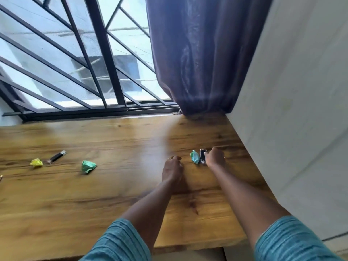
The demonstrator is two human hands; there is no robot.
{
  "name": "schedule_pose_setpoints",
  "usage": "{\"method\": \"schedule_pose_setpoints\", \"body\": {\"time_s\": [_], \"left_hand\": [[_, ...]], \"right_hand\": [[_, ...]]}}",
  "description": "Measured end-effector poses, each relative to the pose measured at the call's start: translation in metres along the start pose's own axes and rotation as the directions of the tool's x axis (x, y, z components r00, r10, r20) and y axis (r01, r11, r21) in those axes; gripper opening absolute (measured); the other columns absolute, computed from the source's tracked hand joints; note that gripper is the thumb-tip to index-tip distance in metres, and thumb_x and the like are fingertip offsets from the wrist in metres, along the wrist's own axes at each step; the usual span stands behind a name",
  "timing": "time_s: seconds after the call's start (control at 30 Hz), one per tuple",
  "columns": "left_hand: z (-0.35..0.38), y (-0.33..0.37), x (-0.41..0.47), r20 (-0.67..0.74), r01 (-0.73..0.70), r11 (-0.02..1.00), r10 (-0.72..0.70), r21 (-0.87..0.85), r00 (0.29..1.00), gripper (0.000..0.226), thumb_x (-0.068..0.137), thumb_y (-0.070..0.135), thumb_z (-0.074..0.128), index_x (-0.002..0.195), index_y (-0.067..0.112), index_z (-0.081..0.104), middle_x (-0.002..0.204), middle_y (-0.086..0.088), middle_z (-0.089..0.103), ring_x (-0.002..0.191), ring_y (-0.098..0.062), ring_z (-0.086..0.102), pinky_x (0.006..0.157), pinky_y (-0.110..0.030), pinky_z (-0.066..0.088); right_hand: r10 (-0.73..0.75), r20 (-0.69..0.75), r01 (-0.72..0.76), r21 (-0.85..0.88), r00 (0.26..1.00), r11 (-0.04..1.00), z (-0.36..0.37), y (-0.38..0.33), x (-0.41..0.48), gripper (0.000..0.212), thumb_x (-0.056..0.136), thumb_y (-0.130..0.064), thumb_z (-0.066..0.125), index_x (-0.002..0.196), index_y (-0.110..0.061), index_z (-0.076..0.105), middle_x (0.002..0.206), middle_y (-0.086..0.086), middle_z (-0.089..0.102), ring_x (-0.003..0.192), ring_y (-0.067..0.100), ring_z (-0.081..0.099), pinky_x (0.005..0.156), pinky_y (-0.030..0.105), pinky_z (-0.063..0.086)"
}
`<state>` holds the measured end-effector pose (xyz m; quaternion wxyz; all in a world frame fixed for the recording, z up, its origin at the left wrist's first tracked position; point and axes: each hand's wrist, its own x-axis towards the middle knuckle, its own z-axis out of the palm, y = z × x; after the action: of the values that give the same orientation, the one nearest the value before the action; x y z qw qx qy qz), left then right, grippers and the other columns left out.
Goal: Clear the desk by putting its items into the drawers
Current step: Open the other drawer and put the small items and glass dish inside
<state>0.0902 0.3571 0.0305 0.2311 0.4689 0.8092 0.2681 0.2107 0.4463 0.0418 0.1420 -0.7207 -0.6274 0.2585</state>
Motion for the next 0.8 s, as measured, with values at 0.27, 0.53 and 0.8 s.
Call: {"method": "schedule_pose_setpoints", "body": {"time_s": [0.27,0.53,0.8], "left_hand": [[0.001,0.001,0.024,-0.051,0.033,0.999,-0.032,0.004,0.998,0.035,0.093,0.012,0.045,0.125,0.009,0.059,0.128,-0.011,0.058,0.117,-0.023,0.054,0.099,-0.027,0.042],[-0.025,-0.016,0.031,-0.109,0.014,1.0,-0.014,-0.001,0.994,0.036,0.092,0.004,0.045,0.124,0.007,0.059,0.129,-0.01,0.058,0.117,-0.021,0.055,0.099,-0.024,0.04],[-0.111,-0.084,0.042,-0.297,0.121,0.992,-0.109,0.022,0.949,0.039,0.091,0.001,0.038,0.125,0.006,0.058,0.128,-0.014,0.058,0.122,-0.025,0.051,0.1,-0.027,0.038]], "right_hand": [[-0.055,0.098,0.057,-0.016,0.994,0.998,-0.003,-0.02,0.019,0.034,0.087,-0.023,0.065,0.11,0.001,0.067,0.116,0.017,0.066,0.109,0.029,0.063,0.083,0.029,0.05],[0.06,0.146,-0.085,0.172,0.988,0.981,0.005,-0.036,0.034,0.031,0.079,-0.017,0.07,0.102,0.004,0.07,0.105,0.018,0.07,0.096,0.028,0.069,0.072,0.03,0.053],[-0.086,-0.03,0.091,0.395,0.996,0.914,0.031,-0.121,0.004,0.024,0.082,-0.01,0.067,0.105,-0.003,0.067,0.107,0.02,0.069,0.104,0.032,0.063,0.082,0.034,0.049]]}}
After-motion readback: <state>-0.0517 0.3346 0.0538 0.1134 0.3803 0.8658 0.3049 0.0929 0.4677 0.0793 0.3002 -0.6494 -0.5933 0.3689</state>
